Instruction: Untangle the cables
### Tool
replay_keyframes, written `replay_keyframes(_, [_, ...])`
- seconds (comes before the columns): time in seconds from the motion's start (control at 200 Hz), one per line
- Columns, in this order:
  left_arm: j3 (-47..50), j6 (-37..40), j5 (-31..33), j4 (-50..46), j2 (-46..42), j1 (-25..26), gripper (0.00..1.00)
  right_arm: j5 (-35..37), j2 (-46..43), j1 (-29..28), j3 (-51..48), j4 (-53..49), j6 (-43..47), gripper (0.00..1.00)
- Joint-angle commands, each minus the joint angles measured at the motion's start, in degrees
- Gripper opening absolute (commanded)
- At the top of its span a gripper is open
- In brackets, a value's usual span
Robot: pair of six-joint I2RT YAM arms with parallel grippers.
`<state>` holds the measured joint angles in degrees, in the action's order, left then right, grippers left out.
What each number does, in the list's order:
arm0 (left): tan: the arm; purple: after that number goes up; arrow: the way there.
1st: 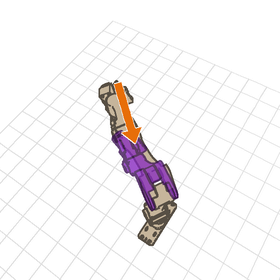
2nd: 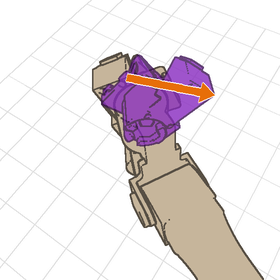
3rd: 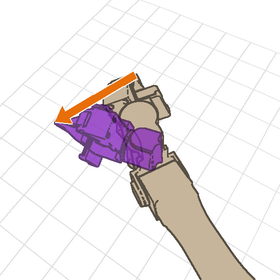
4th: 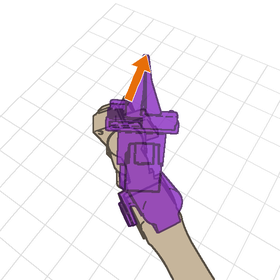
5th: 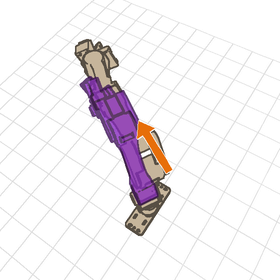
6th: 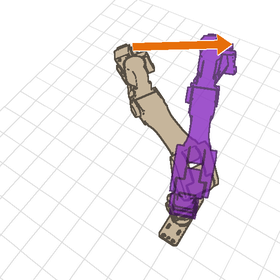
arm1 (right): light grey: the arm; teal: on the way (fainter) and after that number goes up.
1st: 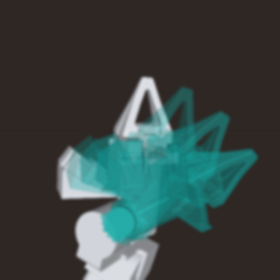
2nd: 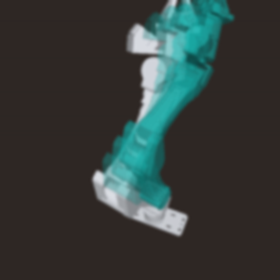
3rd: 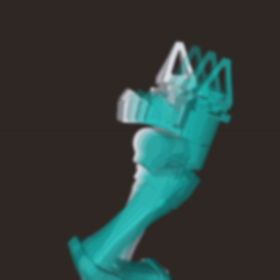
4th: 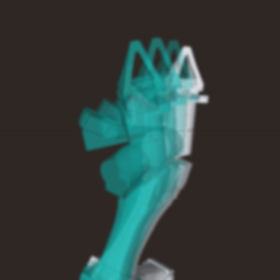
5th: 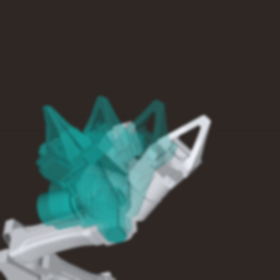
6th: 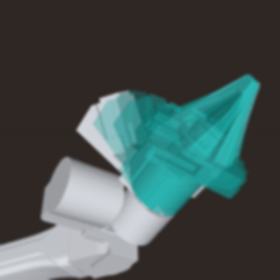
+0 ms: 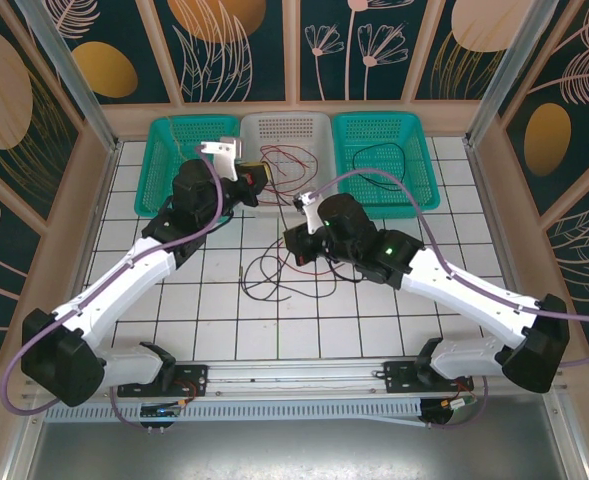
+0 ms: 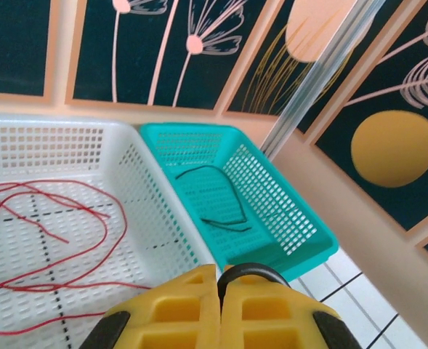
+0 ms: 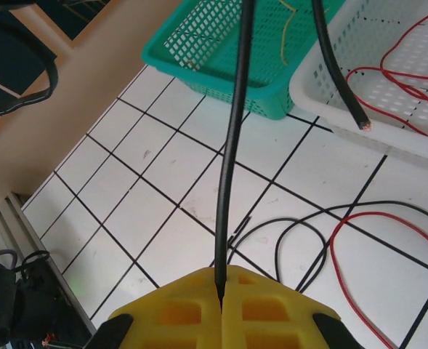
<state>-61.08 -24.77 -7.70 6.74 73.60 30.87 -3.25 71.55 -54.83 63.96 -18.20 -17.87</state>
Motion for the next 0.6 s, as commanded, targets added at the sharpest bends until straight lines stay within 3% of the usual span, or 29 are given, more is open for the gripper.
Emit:
replay_keyframes(0.0, [-3.19,2.73,5.59,1.52,0.97,-1.34,0.00,0.03,-0.77,-0.94,-0.22,-3.79,1.13,0.00])
replay_keyframes(0.19, [2.00,9.90,6.47,0.11,-1.24,-1.35,0.00,6.65,-6.27,4.92,-1.58,-4.70,-0.89,0.00])
replay_keyframes(0.375, [5.03,21.53,3.20,-3.00,-5.24,-0.92,0.00,4.31,-8.82,11.41,-1.27,-5.91,1.00,0.00])
replay_keyframes(0.596, [9.01,35.71,3.61,-1.44,-11.77,-0.47,0.00,2.22,-6.35,11.34,0.33,-10.28,4.74,0.00])
